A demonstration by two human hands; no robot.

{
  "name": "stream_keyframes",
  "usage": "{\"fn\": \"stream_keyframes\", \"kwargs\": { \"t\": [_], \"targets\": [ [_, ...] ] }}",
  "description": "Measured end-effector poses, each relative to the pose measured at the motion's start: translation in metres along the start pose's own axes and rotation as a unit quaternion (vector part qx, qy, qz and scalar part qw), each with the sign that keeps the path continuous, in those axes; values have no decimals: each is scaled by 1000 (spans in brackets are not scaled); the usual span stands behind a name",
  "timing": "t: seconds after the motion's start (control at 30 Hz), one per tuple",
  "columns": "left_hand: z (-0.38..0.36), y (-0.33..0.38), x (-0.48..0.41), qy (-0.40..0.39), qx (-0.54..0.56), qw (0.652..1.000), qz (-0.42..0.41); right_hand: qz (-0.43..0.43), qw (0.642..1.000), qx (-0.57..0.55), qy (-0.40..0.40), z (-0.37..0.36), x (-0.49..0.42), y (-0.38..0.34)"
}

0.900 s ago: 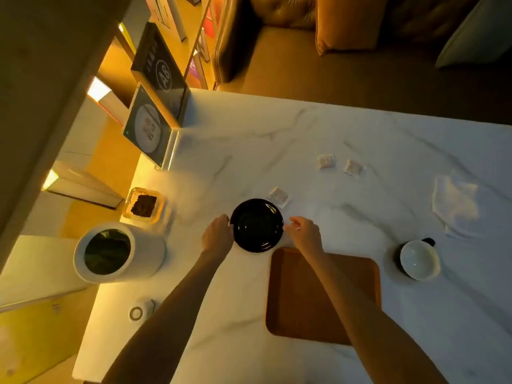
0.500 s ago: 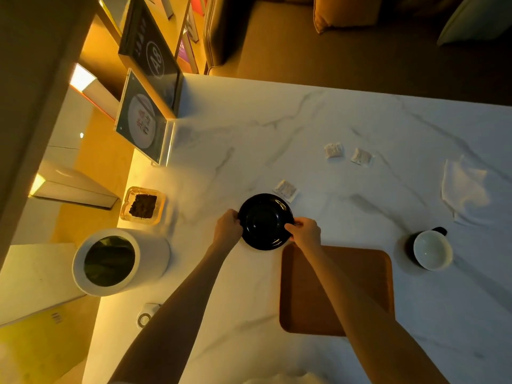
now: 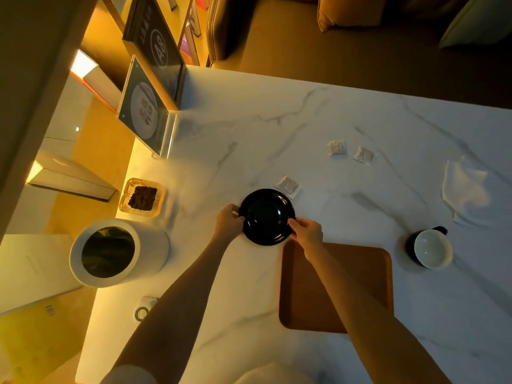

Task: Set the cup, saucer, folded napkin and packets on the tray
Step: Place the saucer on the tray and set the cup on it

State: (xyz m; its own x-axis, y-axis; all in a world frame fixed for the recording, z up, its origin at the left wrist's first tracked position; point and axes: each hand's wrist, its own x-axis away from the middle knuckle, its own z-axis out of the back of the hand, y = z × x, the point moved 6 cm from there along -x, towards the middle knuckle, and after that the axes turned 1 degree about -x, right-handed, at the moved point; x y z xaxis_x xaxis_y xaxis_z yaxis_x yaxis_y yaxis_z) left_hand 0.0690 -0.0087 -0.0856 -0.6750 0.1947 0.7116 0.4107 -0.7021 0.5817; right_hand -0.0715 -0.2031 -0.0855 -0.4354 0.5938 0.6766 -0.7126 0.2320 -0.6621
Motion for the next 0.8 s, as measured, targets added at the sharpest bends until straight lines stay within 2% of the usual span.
{"fn": "stream_keyframes", "kwargs": {
  "t": [0.13, 0.27, 0.47, 0.63, 0.8],
  "targets": [
    [5, 3, 10, 19, -21, 1000, -9, 49, 998, 27, -34, 6, 8, -10],
    [-1, 5, 43, 38, -9, 998, -51, 82, 996, 7, -43, 29, 27, -14],
    [-59, -13, 101, 9, -19, 999, -49, 21, 998, -43, -33, 89, 62, 44],
    [-115, -43, 137, -19, -37, 999, 3, -18, 999, 12, -31, 132, 78, 107],
    [-145, -58, 154, -11, -42, 998, 40, -19, 998, 49, -36, 150, 81, 132]
  ]
}}
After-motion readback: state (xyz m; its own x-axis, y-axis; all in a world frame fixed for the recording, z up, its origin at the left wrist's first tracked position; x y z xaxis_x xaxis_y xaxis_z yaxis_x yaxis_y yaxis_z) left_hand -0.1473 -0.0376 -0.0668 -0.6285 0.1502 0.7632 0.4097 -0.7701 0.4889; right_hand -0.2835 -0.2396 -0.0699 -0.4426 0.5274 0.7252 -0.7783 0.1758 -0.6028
